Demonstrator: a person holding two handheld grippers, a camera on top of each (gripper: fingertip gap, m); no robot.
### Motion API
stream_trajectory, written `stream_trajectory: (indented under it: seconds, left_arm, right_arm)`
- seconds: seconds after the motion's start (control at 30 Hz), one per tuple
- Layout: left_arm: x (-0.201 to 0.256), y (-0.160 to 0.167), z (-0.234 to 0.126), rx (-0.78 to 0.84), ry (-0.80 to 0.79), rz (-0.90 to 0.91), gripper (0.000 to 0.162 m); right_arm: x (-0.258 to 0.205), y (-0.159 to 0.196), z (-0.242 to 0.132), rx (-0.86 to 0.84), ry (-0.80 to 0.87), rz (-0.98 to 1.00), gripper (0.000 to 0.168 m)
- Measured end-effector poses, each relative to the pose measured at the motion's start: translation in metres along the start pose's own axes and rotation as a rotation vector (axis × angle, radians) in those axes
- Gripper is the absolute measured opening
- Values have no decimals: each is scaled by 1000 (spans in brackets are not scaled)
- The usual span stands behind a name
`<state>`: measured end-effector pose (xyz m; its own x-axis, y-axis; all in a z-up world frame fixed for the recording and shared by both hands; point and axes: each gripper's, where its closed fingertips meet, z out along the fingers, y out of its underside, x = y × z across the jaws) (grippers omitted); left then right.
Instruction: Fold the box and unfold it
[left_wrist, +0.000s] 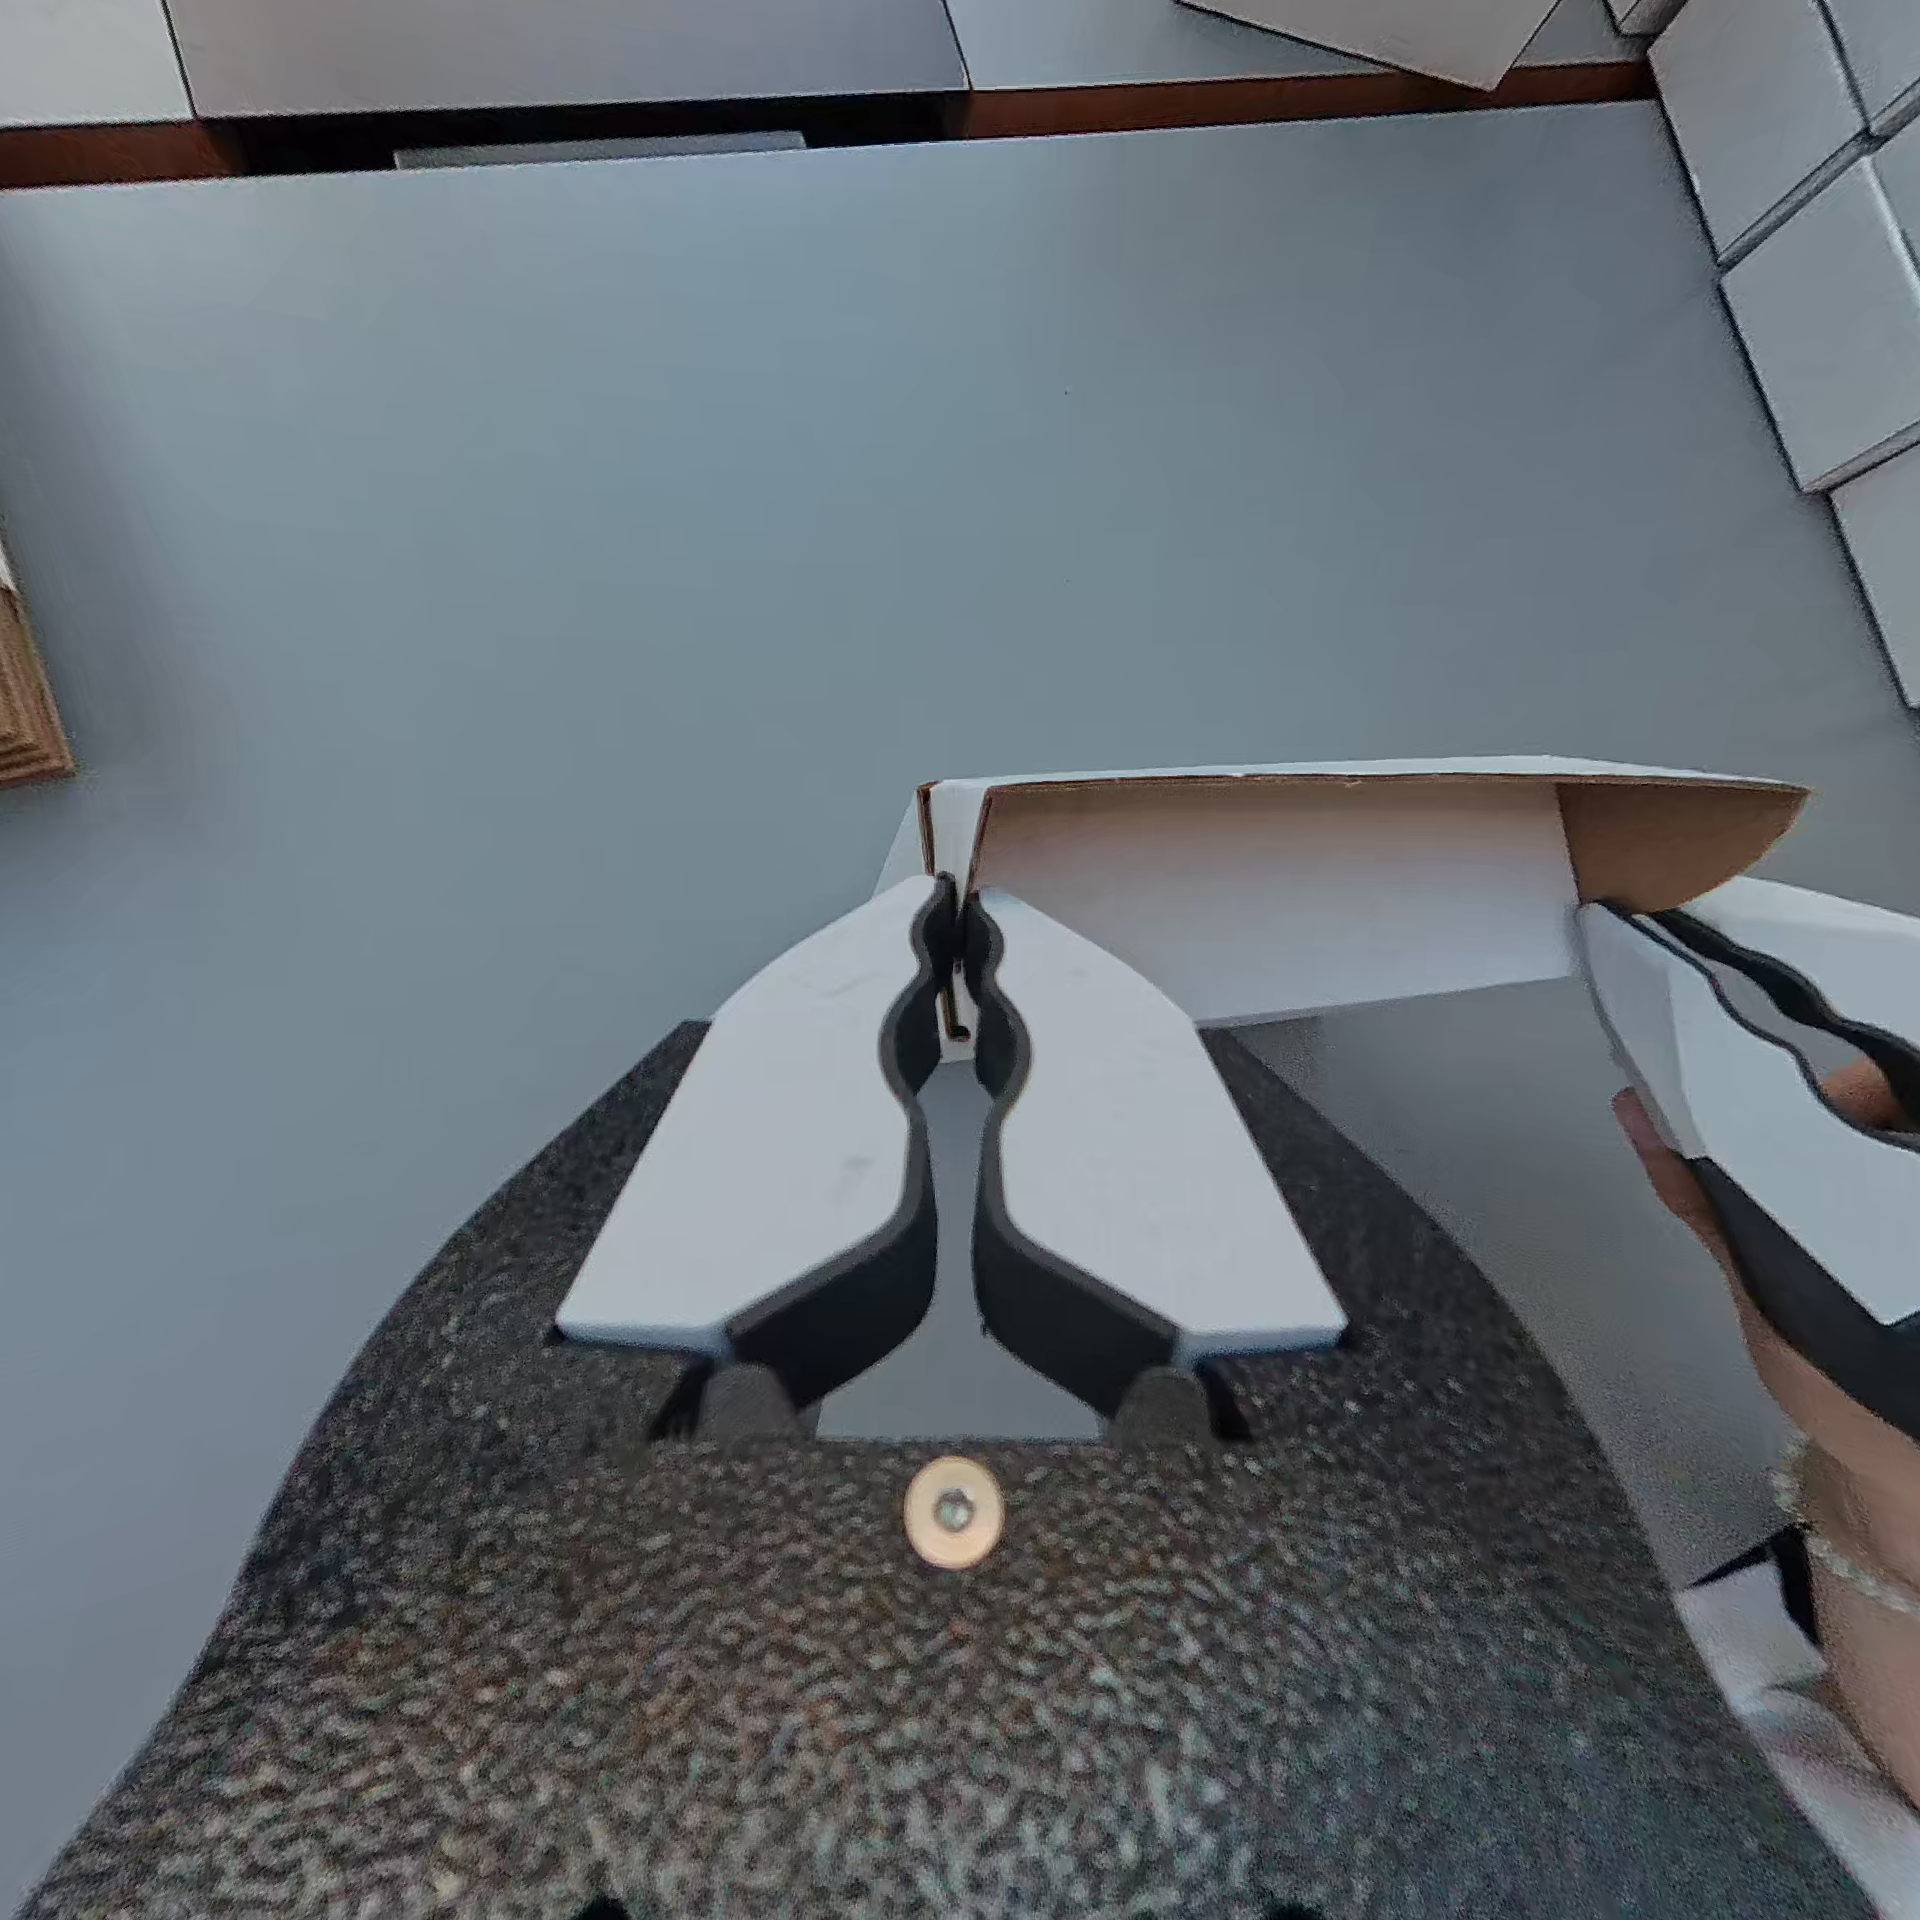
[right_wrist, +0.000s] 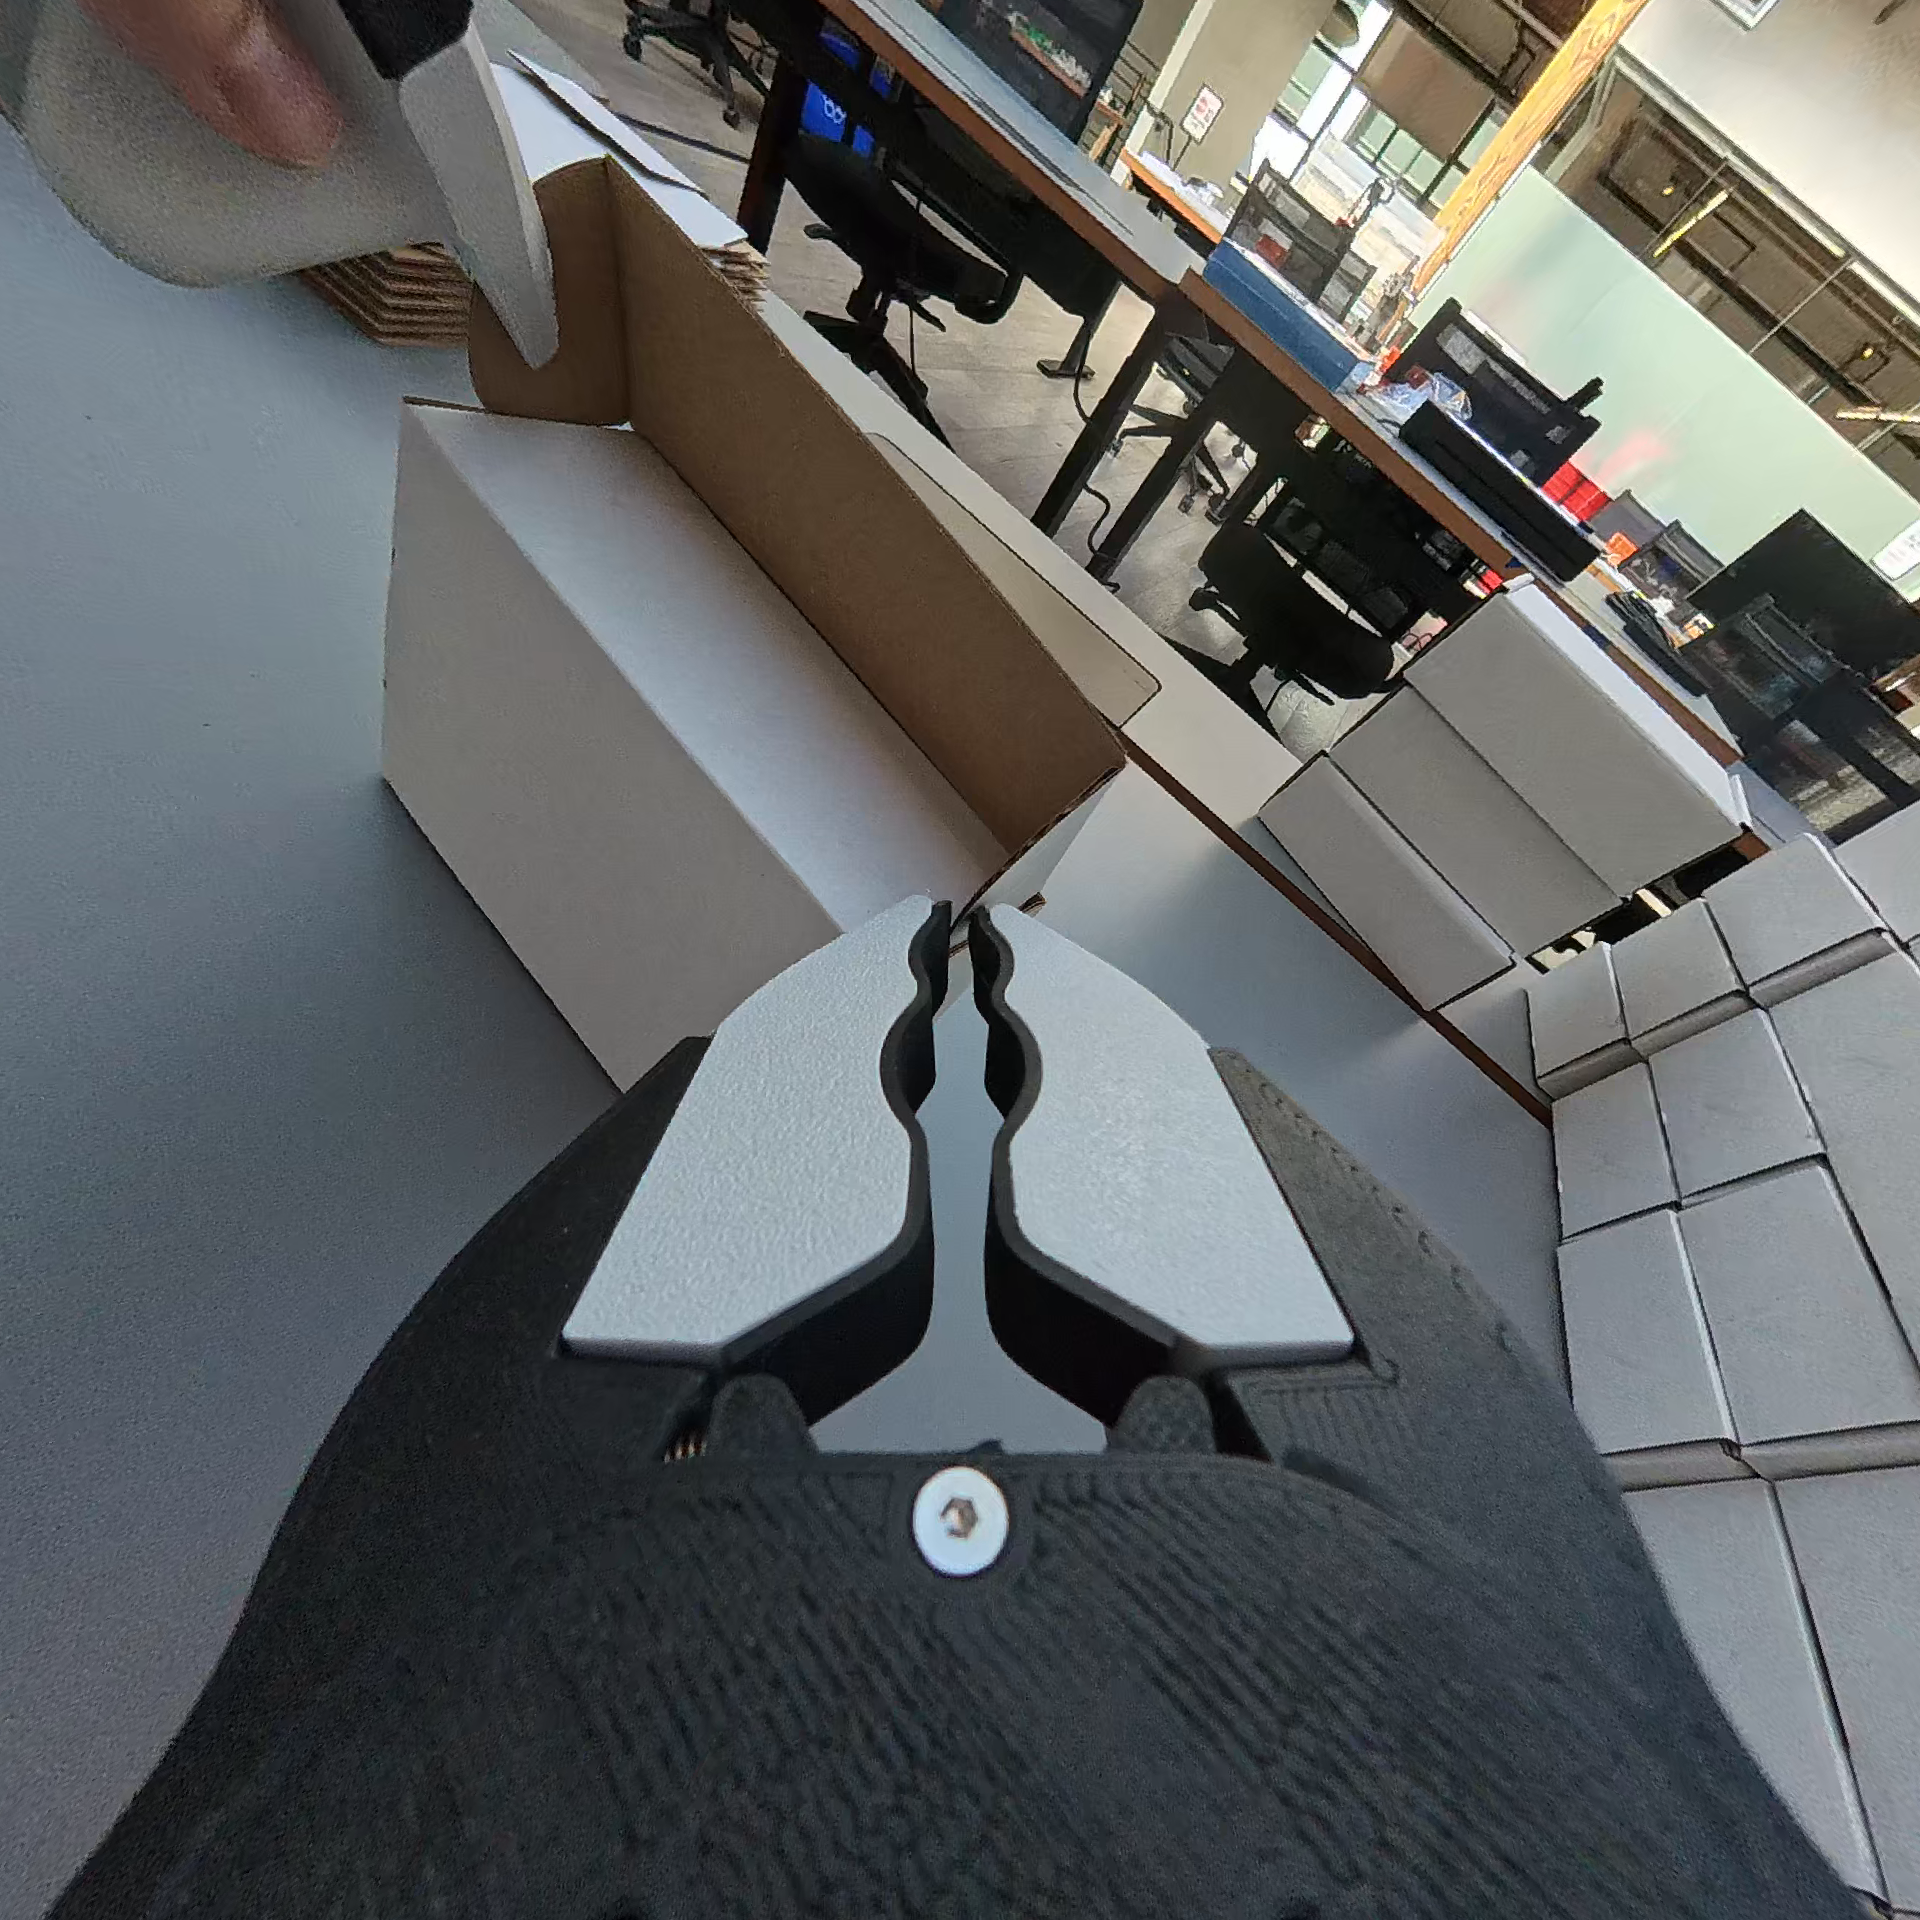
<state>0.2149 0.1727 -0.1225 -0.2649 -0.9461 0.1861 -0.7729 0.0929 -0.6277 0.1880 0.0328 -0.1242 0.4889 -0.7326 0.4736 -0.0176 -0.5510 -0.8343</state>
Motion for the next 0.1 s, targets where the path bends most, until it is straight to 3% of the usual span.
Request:
stream_trajectory:
  seconds: [0.03, 0.1]
  left_arm:
    - [-1, 2, 0, 3, -16, 30, 1]
    - [-2, 5, 1, 19, -36, 59, 1]
  right_arm:
    - [0, 0, 0, -3, -7, 4, 4]
    - [-1, 1, -1, -2, -19, 16, 4]
